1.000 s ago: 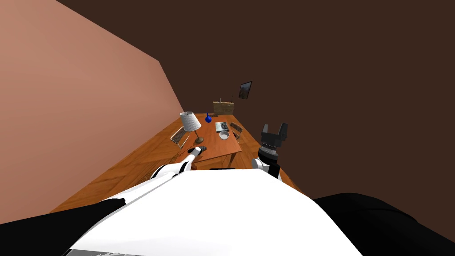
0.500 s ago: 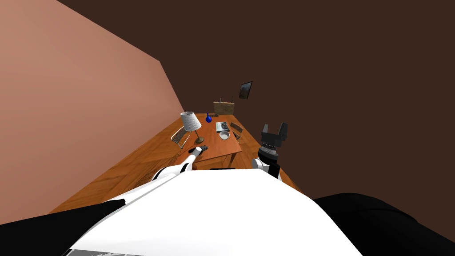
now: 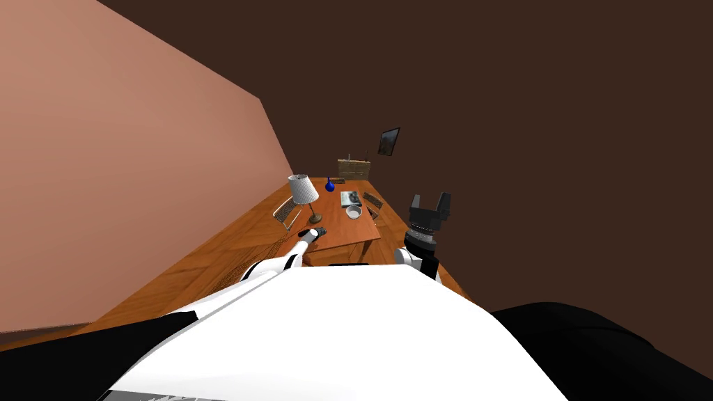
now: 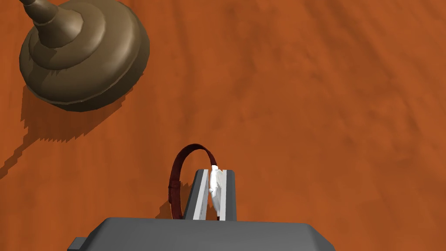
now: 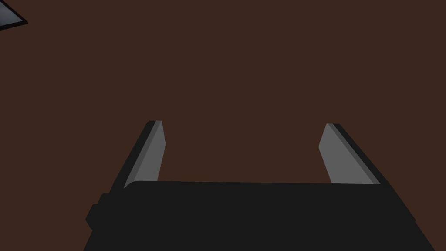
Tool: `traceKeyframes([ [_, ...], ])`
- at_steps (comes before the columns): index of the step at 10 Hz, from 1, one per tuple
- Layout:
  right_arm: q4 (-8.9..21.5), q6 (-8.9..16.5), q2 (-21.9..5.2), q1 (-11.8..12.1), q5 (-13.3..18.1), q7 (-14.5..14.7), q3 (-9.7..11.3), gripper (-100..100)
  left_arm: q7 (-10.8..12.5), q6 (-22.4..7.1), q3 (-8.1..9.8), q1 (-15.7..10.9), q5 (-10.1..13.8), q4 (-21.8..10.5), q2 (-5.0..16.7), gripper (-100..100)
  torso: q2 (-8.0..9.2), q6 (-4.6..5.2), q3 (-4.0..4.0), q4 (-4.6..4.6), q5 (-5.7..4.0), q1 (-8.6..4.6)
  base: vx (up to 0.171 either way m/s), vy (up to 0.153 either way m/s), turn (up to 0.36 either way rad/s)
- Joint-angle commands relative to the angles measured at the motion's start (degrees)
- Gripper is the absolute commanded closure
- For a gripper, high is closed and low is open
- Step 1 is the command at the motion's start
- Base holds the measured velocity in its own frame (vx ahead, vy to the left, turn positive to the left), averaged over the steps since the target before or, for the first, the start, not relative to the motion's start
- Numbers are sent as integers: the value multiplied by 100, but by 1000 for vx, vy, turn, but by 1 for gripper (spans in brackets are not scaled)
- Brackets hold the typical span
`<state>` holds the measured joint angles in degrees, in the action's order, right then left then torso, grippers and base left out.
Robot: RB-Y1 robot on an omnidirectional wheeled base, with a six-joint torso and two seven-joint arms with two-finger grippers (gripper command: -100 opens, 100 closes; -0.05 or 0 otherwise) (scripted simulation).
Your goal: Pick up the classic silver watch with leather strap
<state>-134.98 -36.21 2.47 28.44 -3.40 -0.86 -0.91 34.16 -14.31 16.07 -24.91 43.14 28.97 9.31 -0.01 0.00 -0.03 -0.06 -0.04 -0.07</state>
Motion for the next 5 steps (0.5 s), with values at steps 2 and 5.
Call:
traceKeyframes([
  [2, 0, 0, 0, -1, 0, 0, 0, 0, -151, -3, -139, -246, 52, -213, -116, 100, -2, 7, -1, 0, 2, -2, 4, -3, 191],
  [5, 0, 0, 0, -1, 0, 0, 1, 0, -82, -34, -113, -169, -29, -112, -115, 0, 0, 8, 0, 0, 0, -5, 2, -2, 57],
])
